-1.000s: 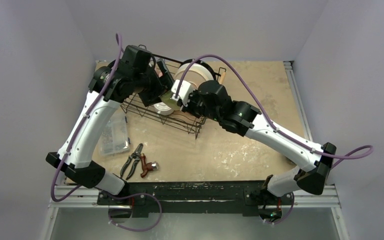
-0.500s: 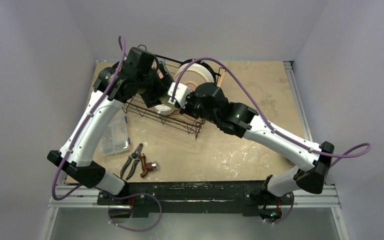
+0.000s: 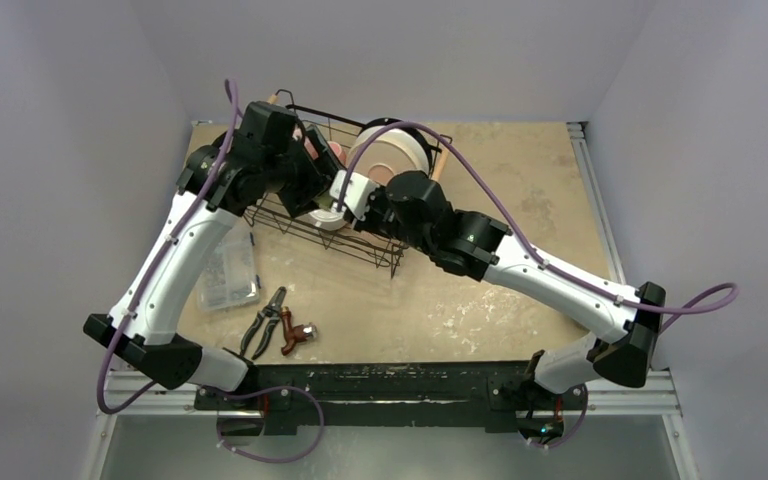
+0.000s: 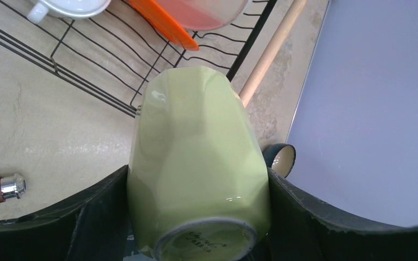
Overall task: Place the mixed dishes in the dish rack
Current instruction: Turn the cup upside down in the dish rack.
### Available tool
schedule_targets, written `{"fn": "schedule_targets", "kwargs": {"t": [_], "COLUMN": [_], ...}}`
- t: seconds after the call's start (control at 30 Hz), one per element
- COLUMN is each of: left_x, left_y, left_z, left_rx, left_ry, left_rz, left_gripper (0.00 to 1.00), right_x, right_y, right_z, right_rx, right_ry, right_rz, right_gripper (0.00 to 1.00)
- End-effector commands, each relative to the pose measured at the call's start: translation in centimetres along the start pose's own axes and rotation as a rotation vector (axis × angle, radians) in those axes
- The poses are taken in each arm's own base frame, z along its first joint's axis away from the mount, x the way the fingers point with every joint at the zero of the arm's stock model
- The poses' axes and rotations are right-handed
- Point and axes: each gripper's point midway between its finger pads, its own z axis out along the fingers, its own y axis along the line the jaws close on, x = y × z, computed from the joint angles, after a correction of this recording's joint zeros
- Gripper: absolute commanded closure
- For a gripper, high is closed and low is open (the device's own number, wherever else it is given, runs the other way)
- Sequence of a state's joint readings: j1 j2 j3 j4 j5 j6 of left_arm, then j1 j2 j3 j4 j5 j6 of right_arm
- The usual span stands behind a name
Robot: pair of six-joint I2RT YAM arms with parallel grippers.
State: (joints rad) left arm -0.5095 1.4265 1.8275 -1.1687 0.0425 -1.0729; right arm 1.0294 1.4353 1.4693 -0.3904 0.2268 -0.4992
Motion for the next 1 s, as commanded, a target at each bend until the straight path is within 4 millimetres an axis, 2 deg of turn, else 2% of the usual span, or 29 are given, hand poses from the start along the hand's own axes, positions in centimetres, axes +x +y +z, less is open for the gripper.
{"fn": "schedule_targets", "kwargs": {"t": [0.0,0.1,0.13,0.23,0.43,0.53,0.67,0.73,0.87,0.97], "left_x": [-3.1,-3.8,-4.0,-4.9,-8.5,-10.4,-12.5,-13.4,-15.1,-16.4], "left_y": [-2.5,-2.7,-2.6,-2.1,-0.5,0.1,0.8,1.3,2.1,3.4], "left_z": [-2.1,-2.4,-2.4,-2.3,-2.2,-1.8,-0.2,1.0,3.2,4.5], "left_rx": [0.124,0.119,0.115,0.101,0.031,-0.031,-0.111,-0.135,-0.156,-0.199], "left_ry": [-0.131,-0.151,-0.156,-0.174,-0.284,-0.330,-0.356,-0.359,-0.360,-0.360], "left_rz": [0.018,0.041,0.045,0.044,0.088,0.153,0.234,0.241,0.260,0.274], "left_gripper": [1.00,1.00,1.00,1.00,1.00,1.00,1.00,1.00,1.00,1.00], "right_x": [-6.3,-6.5,-6.6,-6.6,-5.7,-4.0,-0.5,0.7,1.6,1.9], "right_y": [-4.9,-5.2,-5.4,-5.9,-6.7,-7.4,-8.8,-9.0,-8.8,-9.0], "right_z": [-2.9,-2.6,-2.5,-2.7,-5.8,-7.9,-10.6,-11.8,-13.6,-14.3], "right_rx": [0.171,0.190,0.200,0.221,0.260,0.311,0.421,0.443,0.447,0.465], "right_ry": [-0.229,-0.230,-0.228,-0.216,-0.230,-0.200,-0.100,-0.074,-0.067,-0.062], "right_rz": [0.078,0.081,0.084,0.091,0.165,0.177,0.193,0.226,0.309,0.362], "right_gripper": [0.64,0.34,0.28,0.18,0.10,0.07,0.03,0.02,0.02,0.02]}}
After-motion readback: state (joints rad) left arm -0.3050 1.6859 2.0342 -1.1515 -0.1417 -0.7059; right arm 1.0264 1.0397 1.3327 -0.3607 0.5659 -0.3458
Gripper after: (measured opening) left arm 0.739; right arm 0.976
